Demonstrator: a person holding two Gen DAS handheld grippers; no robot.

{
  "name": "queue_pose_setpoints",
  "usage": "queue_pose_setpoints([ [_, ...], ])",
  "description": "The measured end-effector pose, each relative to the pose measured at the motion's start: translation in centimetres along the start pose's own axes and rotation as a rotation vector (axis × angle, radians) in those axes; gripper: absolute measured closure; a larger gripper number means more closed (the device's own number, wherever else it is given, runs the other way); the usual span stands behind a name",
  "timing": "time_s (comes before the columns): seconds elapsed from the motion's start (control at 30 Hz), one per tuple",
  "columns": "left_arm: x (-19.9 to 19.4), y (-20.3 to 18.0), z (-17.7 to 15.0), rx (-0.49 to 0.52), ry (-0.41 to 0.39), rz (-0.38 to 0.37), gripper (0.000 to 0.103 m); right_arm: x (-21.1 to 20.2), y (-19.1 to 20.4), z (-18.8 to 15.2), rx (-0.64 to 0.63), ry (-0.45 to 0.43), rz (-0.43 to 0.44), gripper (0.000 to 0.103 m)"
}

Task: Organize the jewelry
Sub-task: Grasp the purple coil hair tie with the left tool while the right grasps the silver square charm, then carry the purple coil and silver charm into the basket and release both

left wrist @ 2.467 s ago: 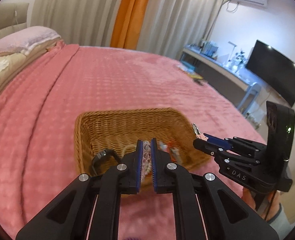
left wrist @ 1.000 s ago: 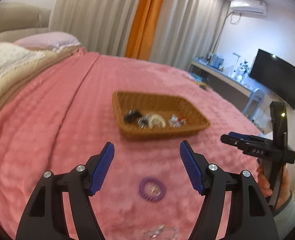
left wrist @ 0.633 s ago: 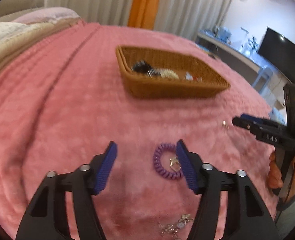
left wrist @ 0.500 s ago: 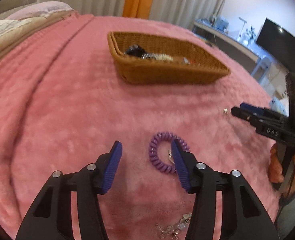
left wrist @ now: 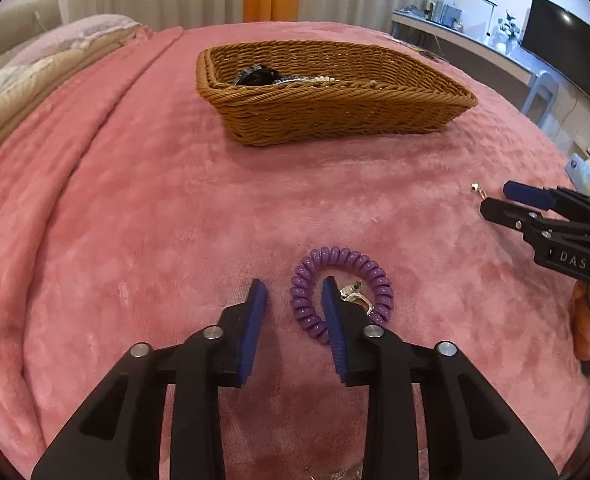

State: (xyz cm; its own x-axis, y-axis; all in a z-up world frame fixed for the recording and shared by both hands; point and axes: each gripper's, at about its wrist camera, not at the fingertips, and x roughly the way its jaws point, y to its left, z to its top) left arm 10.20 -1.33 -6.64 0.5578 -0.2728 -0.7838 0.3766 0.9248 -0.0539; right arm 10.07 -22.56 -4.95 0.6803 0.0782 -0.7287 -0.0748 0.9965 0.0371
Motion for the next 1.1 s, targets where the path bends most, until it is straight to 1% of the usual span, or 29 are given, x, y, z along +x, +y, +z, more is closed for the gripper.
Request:
queue_pose_setpoints([
  [0.03, 0.0, 0.0, 0.0, 0.000, -0.001, -0.001, 0.093, 0.4, -0.1, 0.1, 0.006, 0.016, 0.005, 0.056],
  [0.07, 0.0, 0.0, 0.0, 0.000, -0.003, -0.008, 0.093, 0.7, -0.3, 0.3, 0.012, 0.026, 0.007, 0.061],
  [0.13, -0.1, 0.0, 0.1, -0.002, -0.008, -0.007, 0.094, 1.2, -0.4, 0.7, 0.016, 0.039, 0.012, 0.065],
  [0.2, -0.4, 0.0, 0.0, -0.007, -0.024, -0.011, 0.094, 1.5, -0.2, 1.0, 0.001, 0.048, 0.005, 0.066],
  [0.23, -0.6, 0.1, 0.0, -0.012, -0.034, -0.019, 0.094, 1.6, 0.1, 1.1, -0.012, 0.047, 0.000, 0.068],
  [0.3, -0.8, 0.3, 0.1, -0.027, -0.054, -0.039, 0.094, 1.6, 0.6, 1.0, -0.047, 0.042, 0.014, 0.081],
  [0.33, -1.1, 0.4, 0.1, -0.036, -0.069, -0.056, 0.094, 1.5, 1.0, 0.9, -0.069, 0.039, 0.021, 0.090],
  [0.4, -1.5, 0.6, 0.1, -0.050, -0.093, -0.081, 0.094, 1.1, 1.6, 0.6, -0.100, 0.025, 0.009, 0.090],
  [0.5, -2.1, 0.8, 0.2, -0.068, -0.131, -0.108, 0.094, 0.1, 2.0, 0.2, -0.122, -0.013, 0.043, 0.090],
  [0.63, -2.7, 1.0, 0.3, -0.085, -0.165, -0.125, 0.094, -1.0, 2.3, -0.2, -0.128, -0.052, 0.047, 0.090],
  [0.8, -3.3, 1.1, 0.4, -0.090, -0.206, -0.137, 0.094, -1.6, 2.0, -0.3, -0.122, -0.065, 0.056, 0.090],
  [1.0, -4.1, 1.2, 0.4, -0.107, -0.238, -0.152, 0.094, -3.0, 1.7, -0.2, -0.103, -0.092, 0.074, 0.091],
  [1.1, -4.6, 1.1, 0.7, -0.113, -0.236, -0.171, 0.094, -4.1, 1.7, 0.0, -0.101, -0.116, 0.093, 0.091],
])
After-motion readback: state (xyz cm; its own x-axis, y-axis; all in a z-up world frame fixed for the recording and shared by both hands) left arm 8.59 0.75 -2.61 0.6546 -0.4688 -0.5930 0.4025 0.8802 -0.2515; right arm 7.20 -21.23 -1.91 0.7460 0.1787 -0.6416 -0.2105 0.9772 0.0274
